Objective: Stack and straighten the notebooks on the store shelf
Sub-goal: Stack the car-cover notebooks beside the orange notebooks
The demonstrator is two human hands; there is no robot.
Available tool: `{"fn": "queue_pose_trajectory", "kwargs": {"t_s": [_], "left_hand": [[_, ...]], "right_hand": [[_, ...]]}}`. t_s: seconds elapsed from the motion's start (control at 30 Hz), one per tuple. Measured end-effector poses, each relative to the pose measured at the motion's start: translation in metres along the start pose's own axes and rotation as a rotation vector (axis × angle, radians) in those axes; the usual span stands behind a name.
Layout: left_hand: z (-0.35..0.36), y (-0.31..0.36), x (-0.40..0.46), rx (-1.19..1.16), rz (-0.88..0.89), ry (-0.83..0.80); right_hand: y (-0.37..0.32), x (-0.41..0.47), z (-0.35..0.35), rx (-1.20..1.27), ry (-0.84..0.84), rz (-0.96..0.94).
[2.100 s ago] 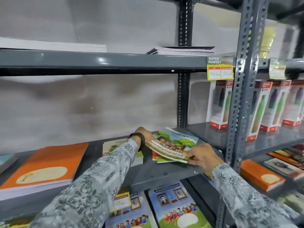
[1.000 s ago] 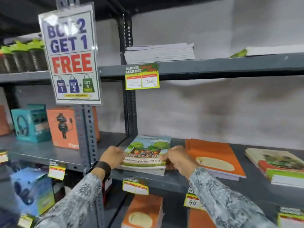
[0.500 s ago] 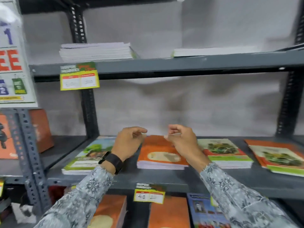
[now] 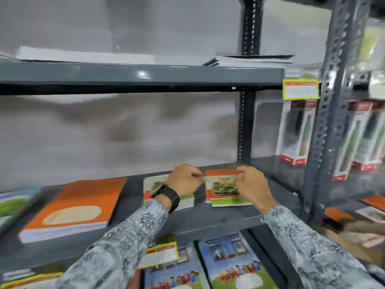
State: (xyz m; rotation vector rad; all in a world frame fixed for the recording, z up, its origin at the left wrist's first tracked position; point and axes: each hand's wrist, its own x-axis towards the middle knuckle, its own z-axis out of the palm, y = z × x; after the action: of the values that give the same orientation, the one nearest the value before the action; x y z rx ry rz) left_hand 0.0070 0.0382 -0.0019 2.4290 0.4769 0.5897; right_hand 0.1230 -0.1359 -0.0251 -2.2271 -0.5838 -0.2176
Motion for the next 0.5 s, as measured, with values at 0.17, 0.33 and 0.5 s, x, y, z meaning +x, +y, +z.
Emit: {"fn": "queue_pose_trajectory", "kwargs": {"t_s": [0.17, 0.33, 0.5], "left_hand": [[0.054, 0.024, 0.02, 0.396, -0.087, -0.143], [0.079, 0.03, 0.032, 0.582, -0.143, -0.193], [0.072, 0.033, 0.041, 0.542, -0.256, -0.234]], "right_hand": [[0.032, 0.008, -0.02, -0.261, -0.199, 0.102], [0.031, 0.016, -0.015, -0.267, -0.236, 0.123], [0.025, 0.025, -0.01, -0.102, -0.326, 0.258]]}}
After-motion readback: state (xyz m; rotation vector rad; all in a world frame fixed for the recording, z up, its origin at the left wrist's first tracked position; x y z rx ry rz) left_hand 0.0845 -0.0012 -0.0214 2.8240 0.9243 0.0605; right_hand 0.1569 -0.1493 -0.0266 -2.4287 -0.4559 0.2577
